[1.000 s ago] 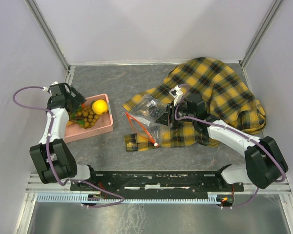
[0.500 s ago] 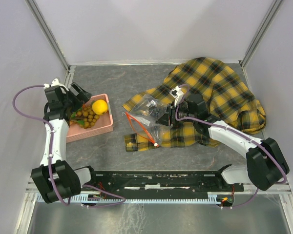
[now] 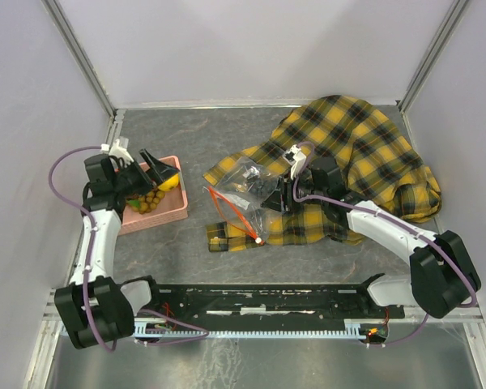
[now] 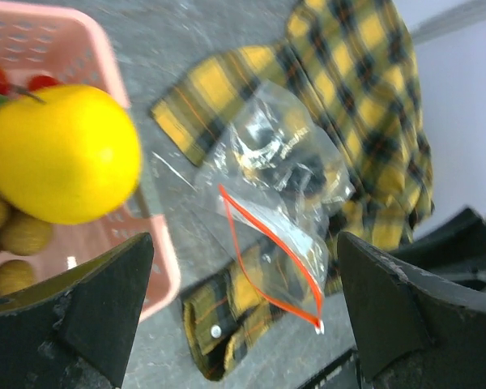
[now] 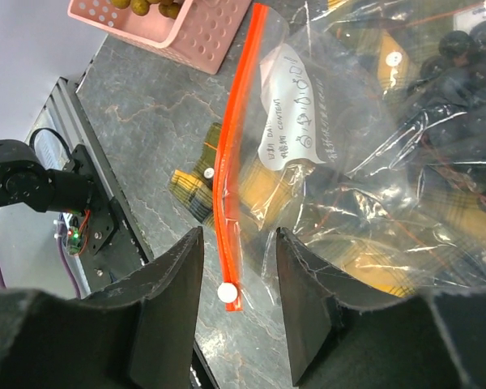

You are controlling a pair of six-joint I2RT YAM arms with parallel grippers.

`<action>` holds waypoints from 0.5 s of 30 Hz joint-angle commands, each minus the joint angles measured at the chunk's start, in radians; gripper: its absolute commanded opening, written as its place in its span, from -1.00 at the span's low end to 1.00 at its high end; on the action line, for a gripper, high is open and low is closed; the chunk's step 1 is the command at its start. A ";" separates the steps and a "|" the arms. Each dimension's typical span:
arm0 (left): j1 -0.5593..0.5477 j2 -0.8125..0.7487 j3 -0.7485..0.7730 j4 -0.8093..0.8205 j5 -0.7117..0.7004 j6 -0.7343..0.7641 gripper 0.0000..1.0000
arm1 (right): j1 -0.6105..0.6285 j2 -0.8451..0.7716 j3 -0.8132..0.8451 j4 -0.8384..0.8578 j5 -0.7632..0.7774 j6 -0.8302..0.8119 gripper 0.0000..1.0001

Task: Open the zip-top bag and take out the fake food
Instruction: Place the fake fruit in the bin.

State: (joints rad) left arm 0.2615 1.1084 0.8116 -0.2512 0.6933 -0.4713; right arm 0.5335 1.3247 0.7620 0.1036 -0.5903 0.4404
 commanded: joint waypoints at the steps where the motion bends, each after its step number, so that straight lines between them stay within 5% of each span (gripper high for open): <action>1: -0.115 -0.072 -0.038 0.062 0.063 -0.010 0.98 | -0.013 -0.022 0.045 -0.004 0.029 -0.024 -0.01; 7: -0.319 -0.183 -0.158 0.157 -0.060 -0.070 0.98 | -0.015 -0.013 0.077 -0.062 0.067 -0.045 0.01; 15: -0.361 -0.262 -0.357 0.493 0.031 -0.252 0.98 | 0.057 0.008 0.194 -0.227 0.114 -0.158 0.00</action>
State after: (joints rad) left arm -0.0971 0.8356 0.5045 0.0017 0.6659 -0.5896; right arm 0.5343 1.3258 0.8448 -0.0338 -0.5278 0.3809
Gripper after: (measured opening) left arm 0.991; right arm 0.500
